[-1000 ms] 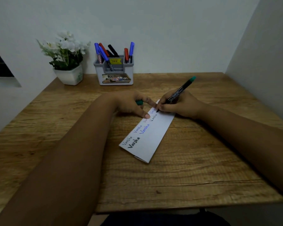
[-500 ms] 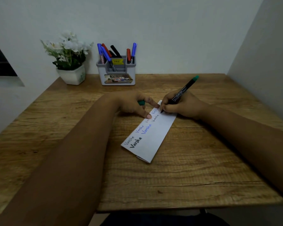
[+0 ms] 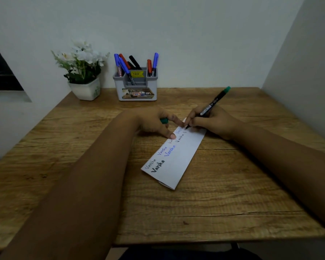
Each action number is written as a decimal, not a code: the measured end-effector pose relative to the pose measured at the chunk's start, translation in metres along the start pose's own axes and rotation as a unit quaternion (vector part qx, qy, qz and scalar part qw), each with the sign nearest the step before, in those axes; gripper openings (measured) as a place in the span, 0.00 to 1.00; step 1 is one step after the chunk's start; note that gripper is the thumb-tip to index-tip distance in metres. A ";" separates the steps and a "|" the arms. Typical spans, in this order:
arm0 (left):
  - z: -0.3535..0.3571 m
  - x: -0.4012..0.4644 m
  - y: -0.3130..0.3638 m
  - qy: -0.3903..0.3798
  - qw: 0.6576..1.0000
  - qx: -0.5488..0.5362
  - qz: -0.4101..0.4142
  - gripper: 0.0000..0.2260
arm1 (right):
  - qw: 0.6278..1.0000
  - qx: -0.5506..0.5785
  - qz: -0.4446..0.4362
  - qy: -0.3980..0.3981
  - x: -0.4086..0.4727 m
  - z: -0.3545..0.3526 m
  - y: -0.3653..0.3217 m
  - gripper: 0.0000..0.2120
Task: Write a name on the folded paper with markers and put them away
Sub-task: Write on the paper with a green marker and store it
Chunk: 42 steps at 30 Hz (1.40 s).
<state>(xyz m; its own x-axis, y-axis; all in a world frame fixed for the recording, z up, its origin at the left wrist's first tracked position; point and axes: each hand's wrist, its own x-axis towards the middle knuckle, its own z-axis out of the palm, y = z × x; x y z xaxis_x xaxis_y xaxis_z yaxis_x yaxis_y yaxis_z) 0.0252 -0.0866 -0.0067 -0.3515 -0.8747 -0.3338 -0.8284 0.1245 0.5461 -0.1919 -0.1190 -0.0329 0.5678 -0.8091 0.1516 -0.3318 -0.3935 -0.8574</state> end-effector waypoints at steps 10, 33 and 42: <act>0.000 -0.001 0.000 0.001 1.000 -0.013 0.000 0.24 | 0.994 -0.108 -0.013 0.005 0.000 0.000 0.002 0.05; 0.001 0.001 -0.001 0.001 1.000 -0.018 0.004 0.24 | 0.997 -0.076 -0.011 0.011 0.002 -0.002 0.005 0.05; 0.000 0.002 -0.002 0.003 1.000 -0.020 0.008 0.24 | 0.995 -0.101 -0.011 0.013 0.001 -0.003 0.001 0.05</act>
<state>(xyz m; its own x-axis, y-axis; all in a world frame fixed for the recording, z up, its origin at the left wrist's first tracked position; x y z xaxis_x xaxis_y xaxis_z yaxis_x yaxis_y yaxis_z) 0.0256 -0.0886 -0.0084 -0.3616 -0.8754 -0.3208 -0.8049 0.1195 0.5812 -0.1937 -0.1218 -0.0323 0.5573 -0.8095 0.1845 -0.4655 -0.4887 -0.7379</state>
